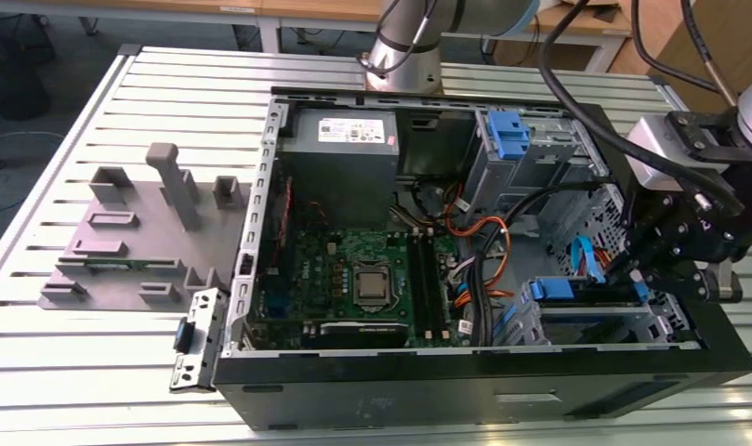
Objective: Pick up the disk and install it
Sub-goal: 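Insert the second disk wire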
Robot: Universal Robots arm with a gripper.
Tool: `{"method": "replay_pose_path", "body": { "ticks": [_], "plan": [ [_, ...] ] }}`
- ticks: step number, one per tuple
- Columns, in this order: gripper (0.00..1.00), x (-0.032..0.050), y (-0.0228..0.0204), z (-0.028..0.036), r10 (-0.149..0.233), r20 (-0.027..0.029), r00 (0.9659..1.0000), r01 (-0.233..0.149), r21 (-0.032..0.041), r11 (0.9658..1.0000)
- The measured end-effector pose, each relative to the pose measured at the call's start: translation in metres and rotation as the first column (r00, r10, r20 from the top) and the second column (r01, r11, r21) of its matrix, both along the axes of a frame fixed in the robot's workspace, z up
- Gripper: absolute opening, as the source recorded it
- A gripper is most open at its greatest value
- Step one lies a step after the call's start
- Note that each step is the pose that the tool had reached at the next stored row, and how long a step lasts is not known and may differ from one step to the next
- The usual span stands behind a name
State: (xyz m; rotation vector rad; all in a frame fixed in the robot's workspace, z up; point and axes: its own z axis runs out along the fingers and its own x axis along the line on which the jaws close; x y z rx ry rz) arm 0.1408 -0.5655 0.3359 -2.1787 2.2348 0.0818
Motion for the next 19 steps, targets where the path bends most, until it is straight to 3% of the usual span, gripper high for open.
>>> {"method": "replay_pose_path", "body": {
  "ticks": [19],
  "plan": [
    [0.16, -0.0013, -0.0004, -0.0047, 0.000, 0.0001, 1.0000, 0.000, -0.0001, 1.0000]
  ]
}}
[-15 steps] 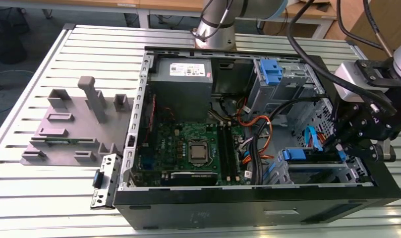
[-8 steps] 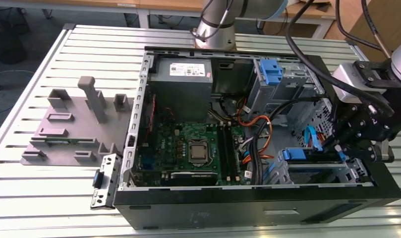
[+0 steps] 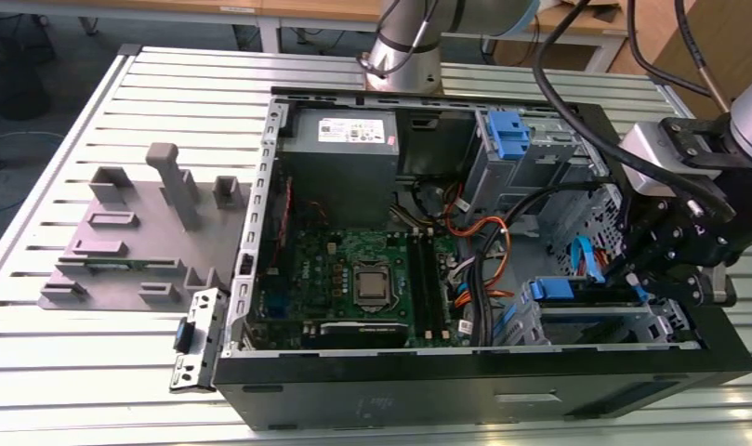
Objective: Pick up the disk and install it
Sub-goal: 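Insert the second disk wire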
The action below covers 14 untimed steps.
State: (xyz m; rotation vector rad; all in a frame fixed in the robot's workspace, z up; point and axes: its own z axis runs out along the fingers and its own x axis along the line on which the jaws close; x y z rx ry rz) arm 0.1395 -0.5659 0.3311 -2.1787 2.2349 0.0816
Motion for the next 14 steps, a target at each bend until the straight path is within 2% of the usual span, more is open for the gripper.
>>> {"method": "replay_pose_path", "body": {
  "ticks": [12, 13, 14],
  "plan": [
    [0.17, 0.0000, 0.0000, -0.0018, 0.000, 0.0000, 1.0000, 0.000, 0.0001, 1.0000],
    [0.24, 0.0000, 0.0000, -0.0018, 0.000, 0.0000, 1.0000, 0.000, 0.0001, 1.0000],
    [0.24, 0.0000, 0.0000, -0.0018, 0.000, 0.0000, 1.0000, 0.000, 0.0000, 1.0000]
  ]
}}
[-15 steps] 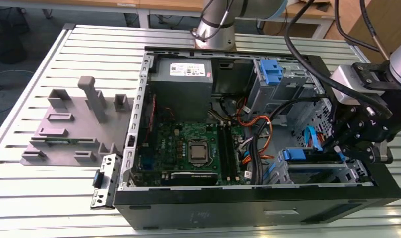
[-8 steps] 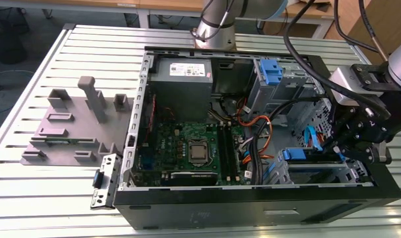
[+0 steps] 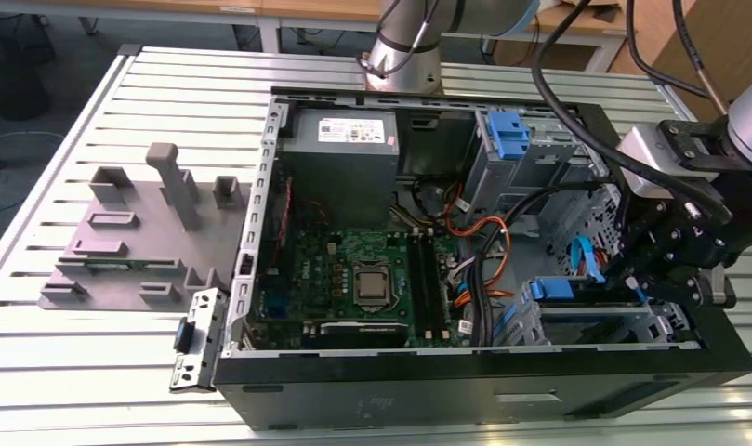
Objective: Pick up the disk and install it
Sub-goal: 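Insert the second disk wire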
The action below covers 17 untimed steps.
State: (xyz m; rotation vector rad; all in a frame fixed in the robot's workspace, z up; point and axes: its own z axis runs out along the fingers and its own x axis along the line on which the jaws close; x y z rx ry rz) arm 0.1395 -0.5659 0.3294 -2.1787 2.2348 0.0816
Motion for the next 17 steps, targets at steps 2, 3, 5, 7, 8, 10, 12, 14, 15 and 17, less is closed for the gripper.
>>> {"method": "replay_pose_path", "body": {
  "ticks": [2, 3, 5, 7, 8, 10, 12, 14, 15, 17],
  "plan": [
    [0.24, 0.0000, 0.0000, 0.0010, 0.000, 0.0000, 1.0000, 0.000, 0.0001, 1.0000],
    [0.24, 0.0000, 0.0000, 0.0022, 0.000, 0.0000, 1.0000, 0.000, 0.0000, 1.0000],
    [0.24, 0.0000, 0.0000, 0.0050, 0.000, 0.0000, 1.0000, 0.000, 0.0001, 1.0000],
    [0.24, 0.0000, 0.0000, 0.0053, 0.000, 0.0000, 1.0000, 0.000, 0.0004, 1.0000],
    [0.24, 0.0000, 0.0002, 0.0053, 0.000, 0.0000, 1.0000, 0.000, 0.0003, 1.0000],
    [0.24, 0.0012, 0.0004, 0.0055, 0.000, -0.0003, 1.0000, 0.000, 0.0000, 1.0000],
    [0.24, 0.0032, 0.0009, 0.0055, 0.000, -0.0015, 1.0000, 0.000, 0.0000, 1.0000],
    [0.24, 0.0035, 0.0014, 0.0059, 0.000, -0.0024, 1.0000, 0.000, 0.0001, 1.0000],
    [0.24, 0.0035, 0.0016, 0.0068, 0.000, -0.0027, 1.0000, 0.000, -0.0002, 1.0000],
    [0.24, 0.0036, 0.0019, 0.0091, 0.000, -0.0031, 1.0000, 0.000, 0.0000, 1.0000]
  ]
}}
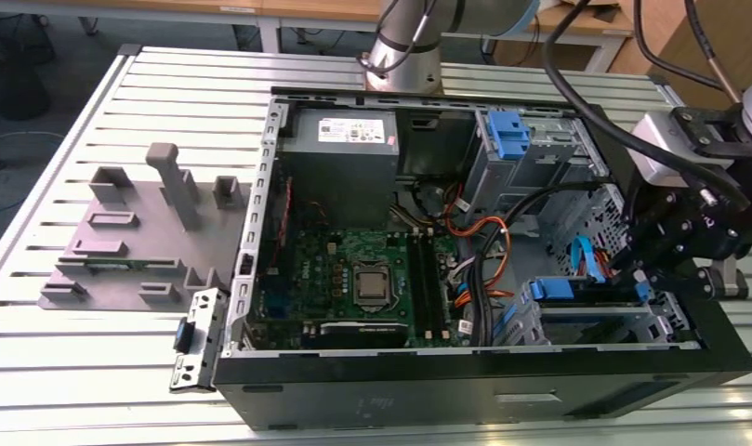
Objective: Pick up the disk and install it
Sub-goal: 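Insert the second disk wire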
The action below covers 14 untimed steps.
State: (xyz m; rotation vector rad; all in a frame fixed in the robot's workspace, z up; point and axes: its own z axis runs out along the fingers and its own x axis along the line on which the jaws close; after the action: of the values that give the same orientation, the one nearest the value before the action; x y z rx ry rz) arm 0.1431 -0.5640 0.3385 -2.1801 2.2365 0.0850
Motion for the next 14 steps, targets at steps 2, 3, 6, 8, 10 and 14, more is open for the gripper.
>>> {"method": "replay_pose_path", "body": {
  "ticks": [2, 3, 6, 8, 10, 14],
  "plan": [
    [0.24, 0.0000, 0.0004, 0.0002, 0.000, -0.0001, 1.0000, 0.000, 0.0006, 1.0000],
    [0.24, 0.0000, 0.0007, 0.0004, 0.000, -0.0001, 1.0000, 0.000, 0.0003, 1.0000],
    [0.24, 0.0000, 0.0017, 0.0001, 0.000, -0.0002, 1.0000, 0.000, 0.0058, 1.0000],
    [0.24, 0.0000, 0.0027, -0.0004, 0.000, -0.0001, 1.0000, 0.000, 0.0097, 1.0000],
    [0.24, 0.0000, 0.0031, -0.0013, 0.000, -0.0001, 1.0000, 0.000, 0.0115, 0.9999],
    [0.24, 0.0000, 0.0035, -0.0038, 0.000, -0.0001, 1.0000, 0.000, 0.0134, 0.9999]
  ]
}}
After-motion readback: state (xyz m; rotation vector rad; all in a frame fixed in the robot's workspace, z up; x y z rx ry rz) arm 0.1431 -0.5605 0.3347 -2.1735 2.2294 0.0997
